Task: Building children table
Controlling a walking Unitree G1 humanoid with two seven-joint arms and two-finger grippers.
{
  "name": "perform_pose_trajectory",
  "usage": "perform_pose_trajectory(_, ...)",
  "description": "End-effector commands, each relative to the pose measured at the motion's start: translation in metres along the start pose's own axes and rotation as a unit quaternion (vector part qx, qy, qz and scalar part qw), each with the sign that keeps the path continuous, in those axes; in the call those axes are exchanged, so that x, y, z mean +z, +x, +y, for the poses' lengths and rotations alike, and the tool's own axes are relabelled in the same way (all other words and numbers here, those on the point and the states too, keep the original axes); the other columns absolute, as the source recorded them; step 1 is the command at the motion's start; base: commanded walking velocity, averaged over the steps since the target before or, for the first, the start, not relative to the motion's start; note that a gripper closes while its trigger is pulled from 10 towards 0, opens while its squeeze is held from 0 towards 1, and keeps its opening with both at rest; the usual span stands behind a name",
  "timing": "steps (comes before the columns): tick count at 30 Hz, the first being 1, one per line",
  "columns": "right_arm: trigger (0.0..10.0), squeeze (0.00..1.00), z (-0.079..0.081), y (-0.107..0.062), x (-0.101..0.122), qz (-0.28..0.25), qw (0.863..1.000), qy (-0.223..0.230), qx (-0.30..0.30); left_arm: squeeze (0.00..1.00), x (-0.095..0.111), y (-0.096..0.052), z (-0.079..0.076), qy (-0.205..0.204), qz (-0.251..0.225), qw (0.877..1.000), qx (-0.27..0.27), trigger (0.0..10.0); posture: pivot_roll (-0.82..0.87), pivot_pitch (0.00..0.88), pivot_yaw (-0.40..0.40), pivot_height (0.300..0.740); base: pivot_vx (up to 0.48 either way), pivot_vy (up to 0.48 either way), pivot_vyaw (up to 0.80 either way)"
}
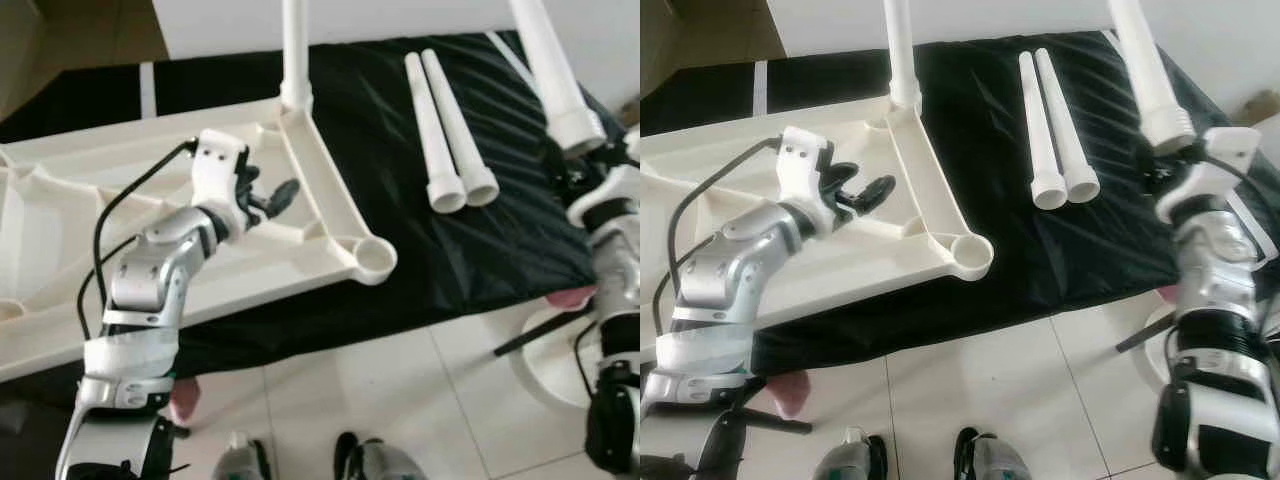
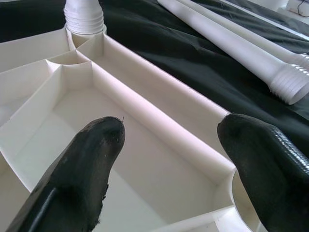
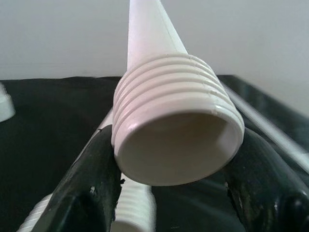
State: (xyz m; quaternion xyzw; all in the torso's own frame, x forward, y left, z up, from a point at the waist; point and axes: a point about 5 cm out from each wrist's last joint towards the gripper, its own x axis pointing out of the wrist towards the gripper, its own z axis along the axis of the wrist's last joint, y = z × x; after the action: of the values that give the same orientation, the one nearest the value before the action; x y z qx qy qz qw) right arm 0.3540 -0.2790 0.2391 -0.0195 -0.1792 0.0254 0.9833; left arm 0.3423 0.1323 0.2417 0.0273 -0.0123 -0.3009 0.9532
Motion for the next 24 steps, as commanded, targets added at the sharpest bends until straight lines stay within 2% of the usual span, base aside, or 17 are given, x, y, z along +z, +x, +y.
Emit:
perform_pose_trajectory(1, 10.0, 0.0, 0.022, 0.003, -0.002, -0.007, 1.0, 0.019, 0.023, 0.0, -0.001, 0.0, -0.001, 0.006, 0.002, 1.0, -0.002, 10.0, 0.06, 0.123, -0.059, 0.74, 0.0, 0.0, 0.0)
perform_pose_trajectory(2, 10.0, 0.0, 0.022, 0.003, -0.002, -0.007, 1.0, 0.019, 0.023, 0.0, -0.001, 0.0, -0.001, 0.006, 0.002, 1.0, -0.002, 10.0, 0.06, 0.123, -0.059, 0.74, 0.0, 0.0, 0.0)
perform_pose_trajectory(4, 10.0, 0.0, 0.049, 0.004, -0.009, -0.004, 0.998, 0.046, 0.051, 0.0, -0.001, -0.001, -0.001, 0.01, 0.001, 1.0, -0.003, 10.0, 0.06, 0.117, -0.062, 0.74, 0.0, 0.0, 0.0)
perform_pose_trajectory(6, 10.0, 0.0, 0.049, 0.004, -0.009, -0.004, 0.998, 0.046, 0.051, 0.0, -0.001, -0.001, -0.001, 0.01, 0.001, 1.0, -0.003, 10.0, 0.06, 0.117, -0.062, 0.74, 0.0, 0.0, 0.0)
perform_pose_trajectory(8, 10.0, 0.0, 0.072, 0.001, -0.018, 0.007, 0.995, 0.064, 0.073, 0.0, -0.001, -0.001, -0.001, 0.017, 0.004, 1.0, -0.005, 10.0, 0.07, 0.111, -0.065, 0.74, 0.0, 0.0, 0.0)
perform_pose_trajectory(9, 10.0, 0.0, 0.072, 0.001, -0.018, 0.007, 0.995, 0.064, 0.073, 0.0, -0.001, -0.001, -0.001, 0.017, 0.004, 1.0, -0.005, 10.0, 0.07, 0.111, -0.065, 0.74, 0.0, 0.0, 0.0)
perform_pose_trajectory(10, 10.0, 0.0, 0.087, -0.005, -0.027, 0.026, 0.993, 0.074, 0.085, 0.0, -0.002, -0.002, -0.001, 0.022, 0.006, 1.0, -0.005, 10.0, 0.07, 0.106, -0.069, 0.74, 0.0, 0.0, 0.0)
perform_pose_trajectory(21, 10.0, 0.0, 0.099, -0.028, -0.047, 0.07, 0.99, 0.083, 0.089, 0.0, -0.003, -0.004, -0.003, 0.027, 0.006, 1.0, -0.006, 10.0, 0.07, 0.099, -0.078, 0.74, 0.0, 0.0, 0.0)
perform_pose_trajectory(22, 10.0, 0.0, 0.103, -0.039, -0.052, 0.079, 0.99, 0.084, 0.08, 0.0, -0.003, -0.005, -0.002, 0.029, 0.005, 1.0, -0.006, 10.0, 0.07, 0.099, -0.078, 0.74, 0.0, 0.0, 0.0)
perform_pose_trajectory(24, 10.0, 0.0, 0.105, -0.044, -0.052, 0.081, 0.99, 0.082, 0.076, 0.0, -0.002, -0.005, -0.002, 0.03, 0.005, 1.0, -0.005, 10.0, 0.07, 0.104, -0.08, 0.74, 0.0, 0.0, 0.0)
